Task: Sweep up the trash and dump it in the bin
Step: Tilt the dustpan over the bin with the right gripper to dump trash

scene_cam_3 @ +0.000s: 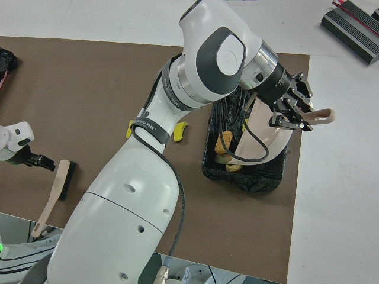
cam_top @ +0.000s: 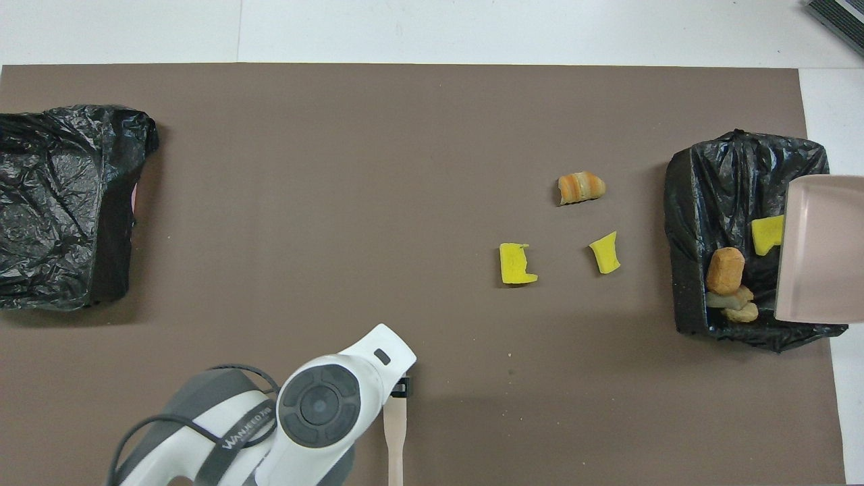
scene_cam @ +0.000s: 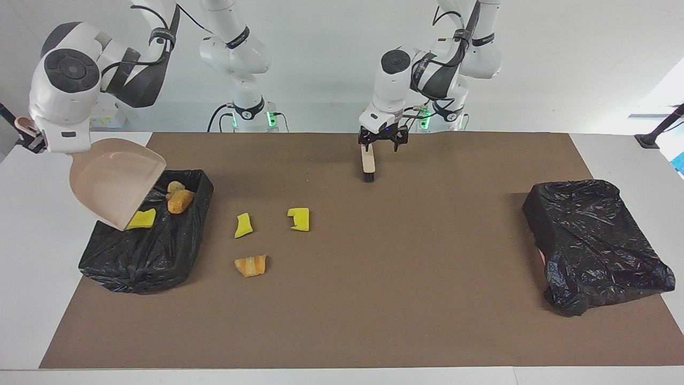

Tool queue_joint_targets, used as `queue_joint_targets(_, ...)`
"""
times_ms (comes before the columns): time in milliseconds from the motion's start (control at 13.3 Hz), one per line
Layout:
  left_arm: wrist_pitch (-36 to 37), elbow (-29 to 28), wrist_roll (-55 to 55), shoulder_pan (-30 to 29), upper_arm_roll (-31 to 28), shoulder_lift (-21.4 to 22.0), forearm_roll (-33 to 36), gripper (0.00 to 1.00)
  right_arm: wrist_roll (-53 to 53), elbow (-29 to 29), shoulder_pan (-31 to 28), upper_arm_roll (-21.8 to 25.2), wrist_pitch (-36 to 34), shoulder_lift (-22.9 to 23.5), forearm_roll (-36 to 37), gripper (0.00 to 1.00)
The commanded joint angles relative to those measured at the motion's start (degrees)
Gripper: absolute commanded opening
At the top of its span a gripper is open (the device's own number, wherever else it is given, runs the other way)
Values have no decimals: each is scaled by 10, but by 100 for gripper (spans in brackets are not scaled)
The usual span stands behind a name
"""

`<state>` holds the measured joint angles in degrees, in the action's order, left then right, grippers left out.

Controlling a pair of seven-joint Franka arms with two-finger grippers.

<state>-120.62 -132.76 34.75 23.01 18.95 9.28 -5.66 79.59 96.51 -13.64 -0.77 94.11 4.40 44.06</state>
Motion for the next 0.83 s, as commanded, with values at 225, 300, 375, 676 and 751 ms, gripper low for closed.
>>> queue_joint_targets(225, 120, 133, -157, -143, 5, -12, 33, 100, -52, -8, -1, -4, -12, -13, -137, 0)
queue_joint_targets(300, 136, 150, -185, -162, 5, -11, 33, 100, -62, -8, 1, -4, -10, -15, -154, 0)
queue_joint_targets(375, 152, 168, -208, -179, 5, -11, 33, 100, -89, -8, 5, -5, -11, -16, -179, 0)
queue_joint_targets(676, 197, 211, -261, -222, 3, -12, 35, 100, -238, 6, 6, -19, -17, -27, -267, 0)
queue_joint_targets(751, 214, 230, -285, -234, 2, -12, 35, 100, -287, 23, 6, -31, -19, -38, -274, 0)
